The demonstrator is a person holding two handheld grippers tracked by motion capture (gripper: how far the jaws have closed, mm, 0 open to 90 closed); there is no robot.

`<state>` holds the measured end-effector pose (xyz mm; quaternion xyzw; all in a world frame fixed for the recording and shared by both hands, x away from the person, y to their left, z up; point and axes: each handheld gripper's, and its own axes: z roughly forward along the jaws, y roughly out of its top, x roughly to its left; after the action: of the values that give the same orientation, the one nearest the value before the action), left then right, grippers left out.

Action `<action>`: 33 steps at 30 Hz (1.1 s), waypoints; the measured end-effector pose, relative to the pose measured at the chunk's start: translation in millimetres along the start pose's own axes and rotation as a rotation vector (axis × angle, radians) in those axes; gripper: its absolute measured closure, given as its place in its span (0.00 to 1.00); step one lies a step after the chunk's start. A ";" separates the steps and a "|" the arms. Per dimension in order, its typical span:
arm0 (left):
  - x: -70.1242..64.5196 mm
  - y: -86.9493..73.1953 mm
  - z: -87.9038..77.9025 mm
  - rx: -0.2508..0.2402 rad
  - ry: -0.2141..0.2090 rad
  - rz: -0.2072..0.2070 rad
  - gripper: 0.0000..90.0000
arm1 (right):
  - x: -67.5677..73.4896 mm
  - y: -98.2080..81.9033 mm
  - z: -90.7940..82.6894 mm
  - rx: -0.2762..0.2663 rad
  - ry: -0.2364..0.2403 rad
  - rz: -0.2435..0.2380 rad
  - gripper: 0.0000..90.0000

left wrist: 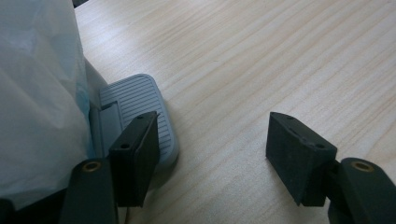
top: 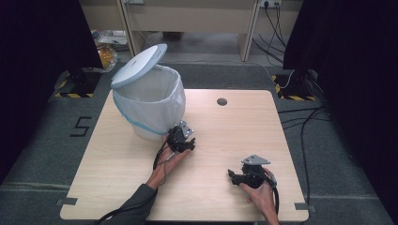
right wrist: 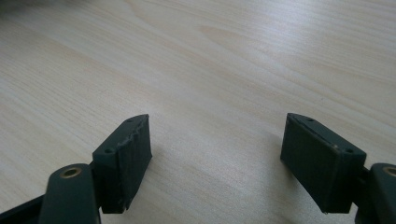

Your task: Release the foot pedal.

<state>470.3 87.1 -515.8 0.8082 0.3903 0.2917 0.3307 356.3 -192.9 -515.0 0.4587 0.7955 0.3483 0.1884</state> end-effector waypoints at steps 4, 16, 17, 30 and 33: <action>-0.2 0.4 -0.5 0.005 0.000 0.021 0.38 | -0.1 -0.4 0.2 -0.003 -0.001 -0.008 0.27; 3.0 3.6 -9.7 -0.035 -0.018 0.002 0.37 | 0.0 -1.3 0.4 -0.010 0.002 -0.008 0.26; 2.7 3.5 -10.1 -0.033 -0.023 -0.003 0.37 | 0.1 -1.3 0.5 -0.010 0.002 -0.008 0.26; 8.9 -3.4 -31.1 -0.068 -0.153 -0.034 0.33 | -0.2 -1.6 0.3 -0.010 0.007 -0.010 0.26; 10.6 -11.7 -44.0 -0.071 -0.184 -0.020 0.32 | 0.0 -1.6 0.5 -0.012 0.007 -0.011 0.26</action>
<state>438.6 114.9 -495.5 0.8154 0.3556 0.2265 0.3968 355.6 -193.2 -516.5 0.4522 0.7965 0.3535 0.1902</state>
